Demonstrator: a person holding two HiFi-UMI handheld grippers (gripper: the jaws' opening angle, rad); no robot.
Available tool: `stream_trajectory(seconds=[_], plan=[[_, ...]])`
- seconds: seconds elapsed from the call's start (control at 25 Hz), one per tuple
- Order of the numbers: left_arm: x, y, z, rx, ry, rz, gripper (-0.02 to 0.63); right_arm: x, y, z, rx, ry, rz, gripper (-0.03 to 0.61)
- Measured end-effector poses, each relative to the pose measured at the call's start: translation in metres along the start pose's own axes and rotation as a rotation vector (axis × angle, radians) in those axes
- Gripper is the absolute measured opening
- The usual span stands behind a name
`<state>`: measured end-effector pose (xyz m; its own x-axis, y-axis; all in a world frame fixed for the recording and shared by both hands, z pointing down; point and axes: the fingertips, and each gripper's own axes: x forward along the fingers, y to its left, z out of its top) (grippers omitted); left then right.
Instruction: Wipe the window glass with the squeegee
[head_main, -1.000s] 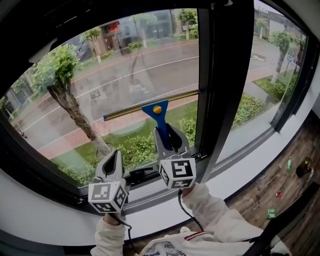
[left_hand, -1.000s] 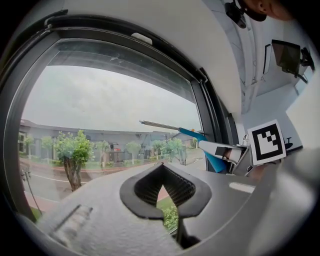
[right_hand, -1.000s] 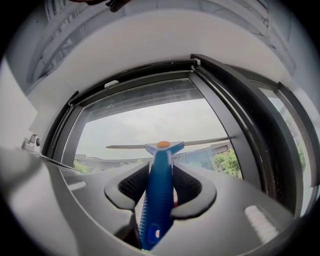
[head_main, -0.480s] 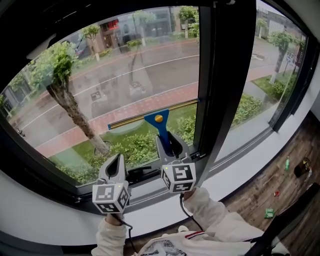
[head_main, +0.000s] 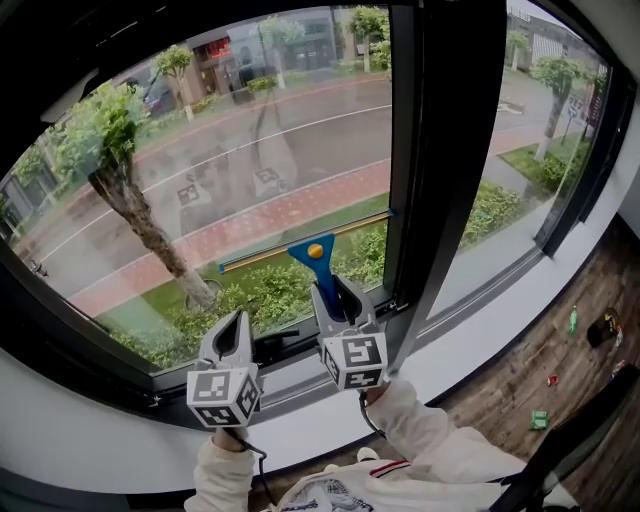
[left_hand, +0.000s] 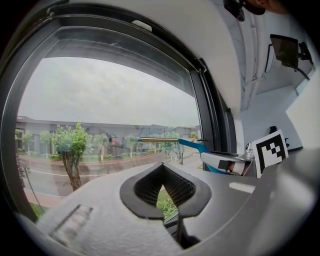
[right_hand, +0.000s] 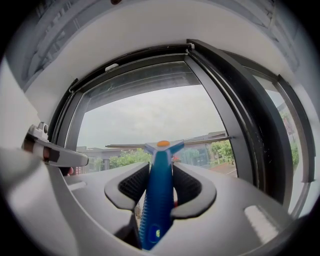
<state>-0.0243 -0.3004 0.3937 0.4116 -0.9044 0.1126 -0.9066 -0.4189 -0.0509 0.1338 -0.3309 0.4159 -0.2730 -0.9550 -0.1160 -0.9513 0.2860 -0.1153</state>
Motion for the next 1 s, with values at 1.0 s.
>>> stream_trajectory(seconds=[1.0], plan=[[0.001,0.004,-0.03,-0.026,0.063,0.0,0.002,-0.01,-0.007,-0.068,-0.008,0.099,-0.009,0.147]])
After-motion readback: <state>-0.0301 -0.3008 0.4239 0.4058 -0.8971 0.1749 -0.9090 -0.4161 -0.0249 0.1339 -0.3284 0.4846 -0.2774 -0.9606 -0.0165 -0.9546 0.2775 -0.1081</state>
